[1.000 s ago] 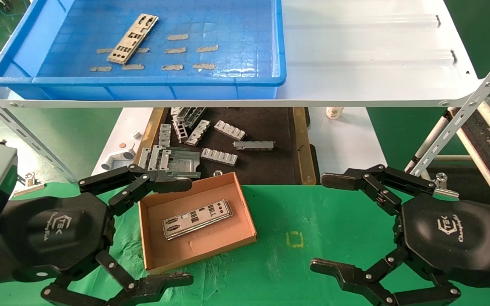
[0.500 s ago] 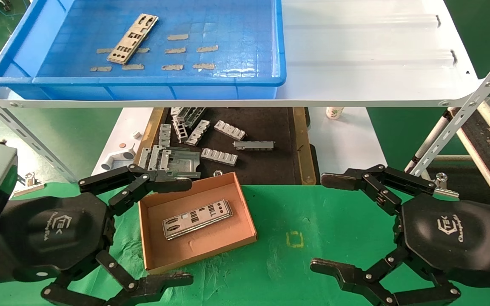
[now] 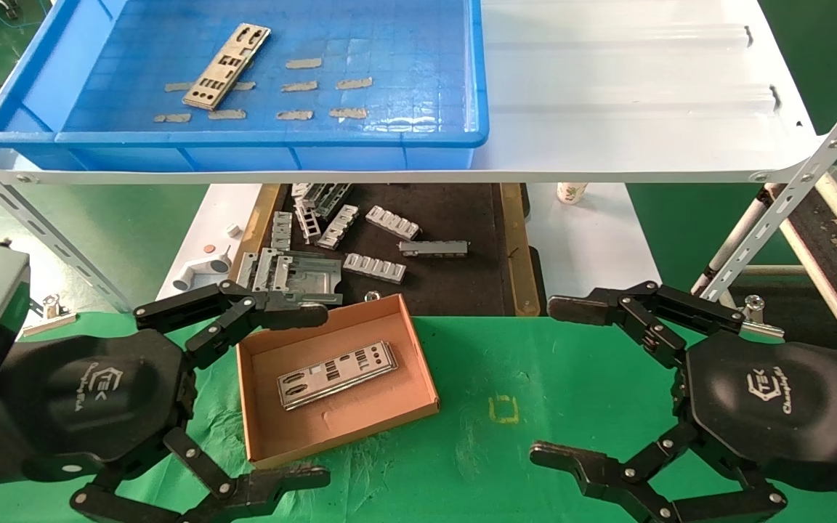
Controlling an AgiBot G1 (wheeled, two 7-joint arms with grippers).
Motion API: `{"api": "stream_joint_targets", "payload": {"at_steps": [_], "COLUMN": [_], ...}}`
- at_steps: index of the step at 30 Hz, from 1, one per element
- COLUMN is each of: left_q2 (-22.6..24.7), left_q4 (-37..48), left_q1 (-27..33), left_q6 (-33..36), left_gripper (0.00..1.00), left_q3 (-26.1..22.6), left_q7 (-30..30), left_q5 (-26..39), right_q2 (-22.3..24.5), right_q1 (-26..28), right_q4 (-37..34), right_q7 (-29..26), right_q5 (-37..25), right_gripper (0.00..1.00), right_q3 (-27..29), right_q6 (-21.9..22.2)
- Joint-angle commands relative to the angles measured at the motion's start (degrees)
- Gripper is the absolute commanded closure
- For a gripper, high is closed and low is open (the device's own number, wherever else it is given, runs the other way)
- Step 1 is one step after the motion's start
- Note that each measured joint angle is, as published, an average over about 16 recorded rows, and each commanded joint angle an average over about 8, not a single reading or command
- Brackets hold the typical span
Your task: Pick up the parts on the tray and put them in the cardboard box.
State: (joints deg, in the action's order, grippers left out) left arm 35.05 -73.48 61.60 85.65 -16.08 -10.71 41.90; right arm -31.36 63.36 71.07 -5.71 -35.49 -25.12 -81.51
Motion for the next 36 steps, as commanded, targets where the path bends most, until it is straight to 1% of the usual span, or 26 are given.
{"api": "stream_joint_targets", "payload": {"at_steps": [1,36], "left_q2": [0.0,0.0], "left_q4": [0.0,0.0], "left_q1": [0.0,0.0], "left_q6": [0.0,0.0], "left_gripper": [0.00,0.00], "left_q3": [0.0,0.0], "left_q7": [0.0,0.0], "left_q5": [0.0,0.0], "right_q2": [0.0,0.0], "right_q1": [0.0,0.0], "right_q4": [0.0,0.0], "right_q7": [0.0,0.0], "right_q5": [0.0,0.0], "right_gripper": [0.00,0.00], "right_q3": [0.0,0.0], "right_q6": [0.0,0.0]}}
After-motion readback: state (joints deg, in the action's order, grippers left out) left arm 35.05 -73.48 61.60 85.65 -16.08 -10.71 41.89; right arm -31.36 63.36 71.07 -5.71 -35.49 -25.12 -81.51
